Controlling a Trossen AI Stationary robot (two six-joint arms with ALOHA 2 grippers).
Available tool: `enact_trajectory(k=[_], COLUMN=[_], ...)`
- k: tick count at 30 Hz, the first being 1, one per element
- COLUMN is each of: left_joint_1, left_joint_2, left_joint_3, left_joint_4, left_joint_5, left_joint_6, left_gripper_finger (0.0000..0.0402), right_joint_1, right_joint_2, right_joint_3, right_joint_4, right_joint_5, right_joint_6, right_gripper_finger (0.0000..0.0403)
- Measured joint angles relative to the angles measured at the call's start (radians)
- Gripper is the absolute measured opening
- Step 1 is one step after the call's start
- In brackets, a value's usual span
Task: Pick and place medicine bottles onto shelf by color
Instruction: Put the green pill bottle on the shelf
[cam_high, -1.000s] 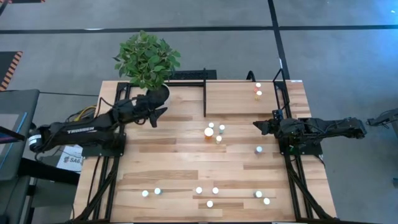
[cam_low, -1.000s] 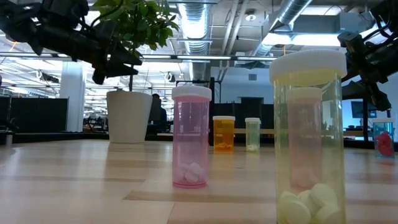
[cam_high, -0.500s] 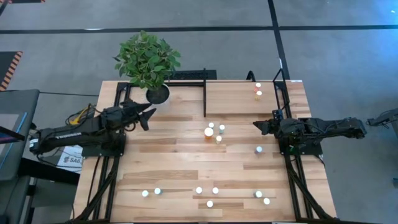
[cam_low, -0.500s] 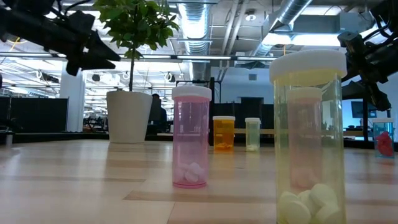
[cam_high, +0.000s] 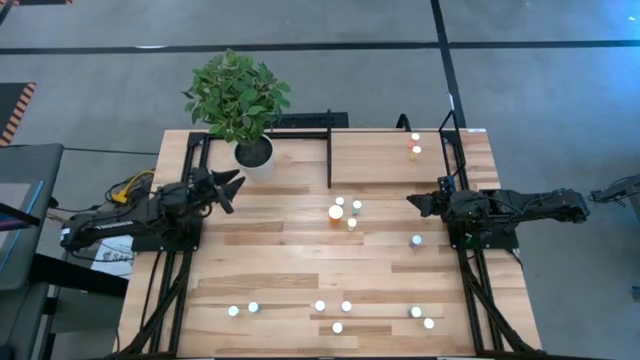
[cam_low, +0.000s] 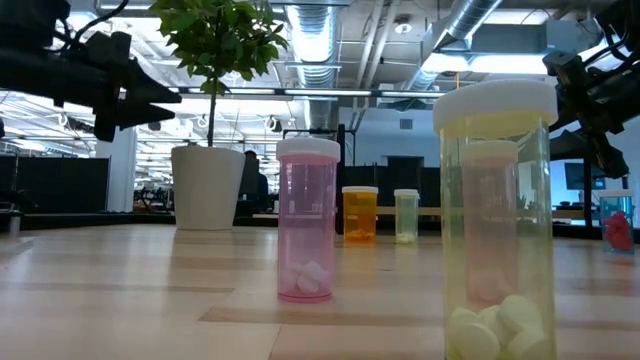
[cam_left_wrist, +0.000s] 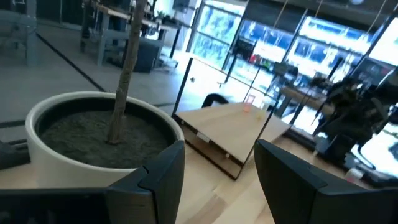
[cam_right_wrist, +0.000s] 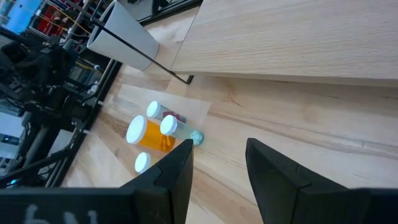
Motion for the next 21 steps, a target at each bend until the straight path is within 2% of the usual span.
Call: enact_trajectory(k=[8, 21], left_joint_1=[0.000, 0.000], left_joint_2=[-0.096, -0.096], left_joint_3=[-0.032, -0.032], left_joint_4=[0.010, 0.004], left_joint_5=[0.003, 0.063], left_joint_6=[0.050, 0.150], left_gripper_finger=[0.0181, 0.0181], right_joint_1=[0.000, 0.000], right_joint_2=[0.000, 0.000], right_joint_3=[0.000, 0.000], right_joint_4=[0.000, 0.000], right_joint_5=[0.000, 0.000], right_joint_6=[0.000, 0.000], right_gripper_finger=[0.0170, 0.0170])
